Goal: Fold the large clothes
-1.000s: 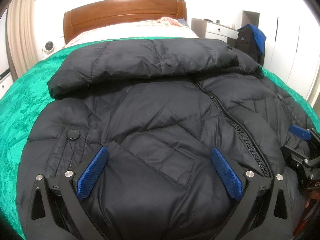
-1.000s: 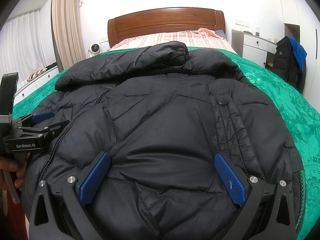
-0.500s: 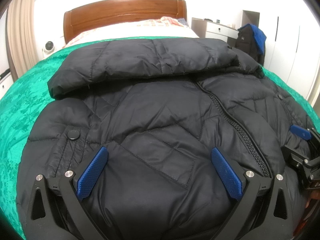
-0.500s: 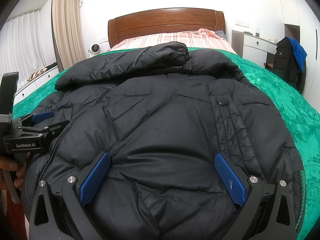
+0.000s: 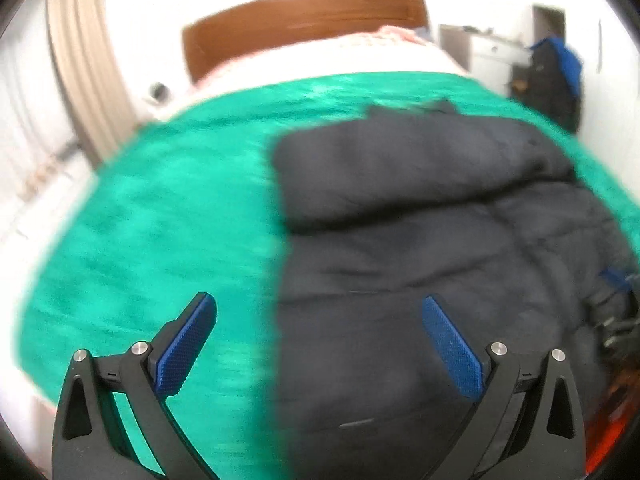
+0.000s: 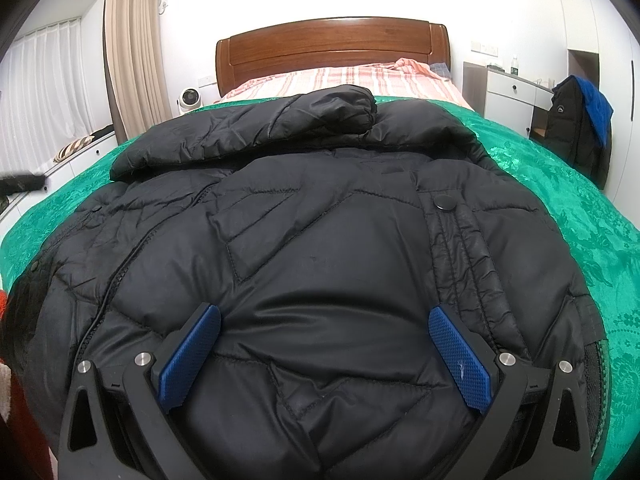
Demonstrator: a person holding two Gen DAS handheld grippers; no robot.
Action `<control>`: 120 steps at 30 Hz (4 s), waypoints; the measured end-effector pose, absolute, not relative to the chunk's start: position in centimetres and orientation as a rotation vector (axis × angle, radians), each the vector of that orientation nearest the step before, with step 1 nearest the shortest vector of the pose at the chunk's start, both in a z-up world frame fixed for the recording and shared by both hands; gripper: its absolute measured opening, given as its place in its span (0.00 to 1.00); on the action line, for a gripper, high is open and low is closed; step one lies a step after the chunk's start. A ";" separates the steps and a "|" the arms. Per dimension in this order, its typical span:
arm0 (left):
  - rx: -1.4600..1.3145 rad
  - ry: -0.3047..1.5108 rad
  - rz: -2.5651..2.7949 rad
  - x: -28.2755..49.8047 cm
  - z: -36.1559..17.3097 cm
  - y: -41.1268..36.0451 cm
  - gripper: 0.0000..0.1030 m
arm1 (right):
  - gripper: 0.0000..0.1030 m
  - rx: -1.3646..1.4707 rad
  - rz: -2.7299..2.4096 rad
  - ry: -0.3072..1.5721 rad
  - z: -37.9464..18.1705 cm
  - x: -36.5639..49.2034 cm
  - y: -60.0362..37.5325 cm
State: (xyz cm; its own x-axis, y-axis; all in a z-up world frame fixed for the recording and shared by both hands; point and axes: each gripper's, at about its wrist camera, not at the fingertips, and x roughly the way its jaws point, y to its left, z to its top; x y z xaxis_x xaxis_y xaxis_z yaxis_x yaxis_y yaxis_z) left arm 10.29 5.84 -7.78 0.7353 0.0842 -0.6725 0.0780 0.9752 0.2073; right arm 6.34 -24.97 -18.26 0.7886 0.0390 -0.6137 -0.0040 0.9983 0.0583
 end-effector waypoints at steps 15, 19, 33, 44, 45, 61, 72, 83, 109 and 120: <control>0.196 0.820 0.261 5.3 -4.1 22.3 1.00 | 1.00 0.041 0.009 0.658 -18.3 6.2 -24.9; 0.020 0.856 0.168 5.7 -8.4 20.3 1.00 | 1.00 0.035 0.007 0.648 -18.3 5.8 -24.8; -0.022 0.865 0.069 5.8 -10.4 13.8 1.00 | 1.00 0.031 0.004 0.647 -18.3 5.7 -24.8; -0.017 0.900 0.076 5.7 -11.4 13.3 1.00 | 1.00 0.031 0.003 0.646 -18.3 5.7 -24.8; -0.016 0.902 0.076 5.7 -11.5 13.3 1.00 | 1.00 0.031 0.003 0.646 -18.3 5.7 -24.8; -0.094 0.970 -0.033 5.3 -12.8 14.1 1.00 | 0.99 0.325 0.066 0.640 -10.9 2.2 -34.2; -0.101 1.174 -0.295 4.4 -18.5 10.4 0.99 | 0.95 0.381 0.147 1.174 -14.5 -2.3 -39.2; -0.162 1.239 -0.347 3.2 -17.4 10.5 0.21 | 0.19 0.334 0.174 1.248 -14.8 -1.7 -37.1; -0.314 0.823 -0.430 20.5 0.9 12.0 0.24 | 0.06 0.659 0.303 0.580 2.3 13.8 -43.9; -0.238 0.931 -0.311 26.4 -4.5 11.5 0.83 | 0.99 0.606 0.124 0.734 -3.1 17.1 -43.8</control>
State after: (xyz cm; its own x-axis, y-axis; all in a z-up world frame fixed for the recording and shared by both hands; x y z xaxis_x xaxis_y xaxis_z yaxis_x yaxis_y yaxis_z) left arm 26.39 11.55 -4.49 0.5575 -0.3622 -0.7470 0.1589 0.9297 -0.3322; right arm 17.09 -43.80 -3.07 0.7434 0.3113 -0.5920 0.1003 0.8232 0.5588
